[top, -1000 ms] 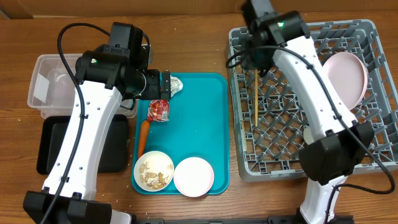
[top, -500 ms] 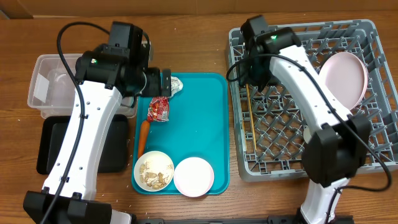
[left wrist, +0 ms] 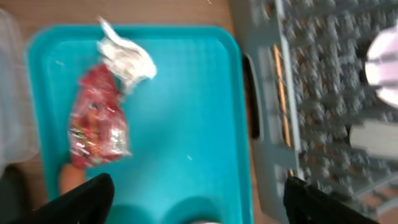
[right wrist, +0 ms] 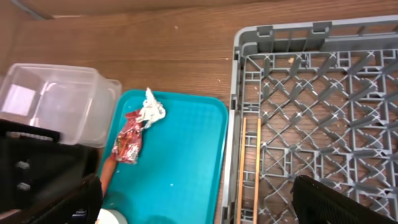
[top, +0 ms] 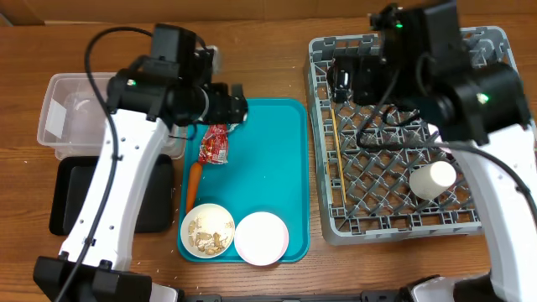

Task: Sort waste into correct bins and load items into the dishwasher
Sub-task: 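Open the right gripper and raise it out of the rack, then reach the left gripper down to the white bowl and grasp its rim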

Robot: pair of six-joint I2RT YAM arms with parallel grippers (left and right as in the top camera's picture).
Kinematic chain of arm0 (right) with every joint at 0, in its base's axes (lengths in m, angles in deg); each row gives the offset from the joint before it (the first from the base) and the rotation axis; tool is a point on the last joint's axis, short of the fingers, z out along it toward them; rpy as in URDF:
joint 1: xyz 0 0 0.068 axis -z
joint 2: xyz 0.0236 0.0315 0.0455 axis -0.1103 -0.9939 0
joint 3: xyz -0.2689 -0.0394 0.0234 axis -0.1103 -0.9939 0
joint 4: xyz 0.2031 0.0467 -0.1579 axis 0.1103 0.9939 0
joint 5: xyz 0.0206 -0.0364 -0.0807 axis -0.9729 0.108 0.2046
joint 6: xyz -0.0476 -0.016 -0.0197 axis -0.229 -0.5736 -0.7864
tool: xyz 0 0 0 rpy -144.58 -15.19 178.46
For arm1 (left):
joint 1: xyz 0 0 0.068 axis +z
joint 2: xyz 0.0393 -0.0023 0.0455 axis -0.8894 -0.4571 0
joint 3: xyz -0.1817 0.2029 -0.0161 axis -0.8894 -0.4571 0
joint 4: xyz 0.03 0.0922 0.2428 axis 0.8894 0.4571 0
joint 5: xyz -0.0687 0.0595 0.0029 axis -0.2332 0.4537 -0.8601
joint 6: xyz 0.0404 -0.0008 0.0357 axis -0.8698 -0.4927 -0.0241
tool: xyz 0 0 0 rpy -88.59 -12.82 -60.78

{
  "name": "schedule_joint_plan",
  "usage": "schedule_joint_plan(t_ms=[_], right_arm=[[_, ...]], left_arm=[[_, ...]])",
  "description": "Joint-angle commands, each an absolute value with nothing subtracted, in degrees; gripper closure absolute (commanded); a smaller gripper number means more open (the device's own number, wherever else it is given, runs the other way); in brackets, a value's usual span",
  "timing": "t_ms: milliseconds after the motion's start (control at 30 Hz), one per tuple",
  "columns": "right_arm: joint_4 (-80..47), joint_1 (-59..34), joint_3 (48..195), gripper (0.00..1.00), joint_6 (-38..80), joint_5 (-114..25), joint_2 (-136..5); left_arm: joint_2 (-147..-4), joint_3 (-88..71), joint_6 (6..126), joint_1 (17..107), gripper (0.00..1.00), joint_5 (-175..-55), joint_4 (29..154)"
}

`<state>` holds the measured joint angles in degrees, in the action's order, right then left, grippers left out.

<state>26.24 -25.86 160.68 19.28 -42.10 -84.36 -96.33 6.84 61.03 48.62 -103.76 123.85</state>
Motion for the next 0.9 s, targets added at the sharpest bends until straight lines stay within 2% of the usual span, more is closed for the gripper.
schedule_joint_plan(t_ms=[0,167,200,333,433,500,567,733,867], right_arm=[[26.86,-25.97,161.19,0.0,19.49,-43.98,-84.9],[27.47,-25.97,161.01,0.0,19.43,-44.14,-84.93],[27.49,-25.97,161.03,0.0,19.45,-44.12,-84.93],[27.97,-25.97,161.03,0.0,19.43,-43.57,-84.93],[28.93,-25.97,161.03,0.0,19.43,-40.77,-84.95],[29.72,-25.97,161.03,0.0,19.43,-39.98,-84.95],[29.96,-25.95,161.03,0.0,19.41,-39.33,-84.97],[30.38,-25.95,161.03,0.0,19.41,-38.08,-84.97],[30.73,-25.95,161.03,0.0,19.41,-37.89,-84.97]], left_arm=[[-98.64,5.96,60.22,43.55,0.12,-102.32,126.43],[-103.87,0.89,58.3,36.6,0.19,-94.58,128.44],[-105.53,-0.44,58.28,35.55,0.23,-94.58,128.46],[-110.36,-2.98,57.82,34.26,0.29,-96.33,129.11],[-113.14,-3.22,53.27,34.26,0.47,-103.22,132.37],[-113.73,-3.22,49.38,34.22,0.53,-106.96,134.03],[-113.35,-3.22,45.4,33.85,0.53,-108.86,134.27],[-112.92,-3.5,44.77,32.36,0.49,-107.59,135.6],[-112.85,-5.99,44.59,31.18,0.57,-105.43,136.48]])
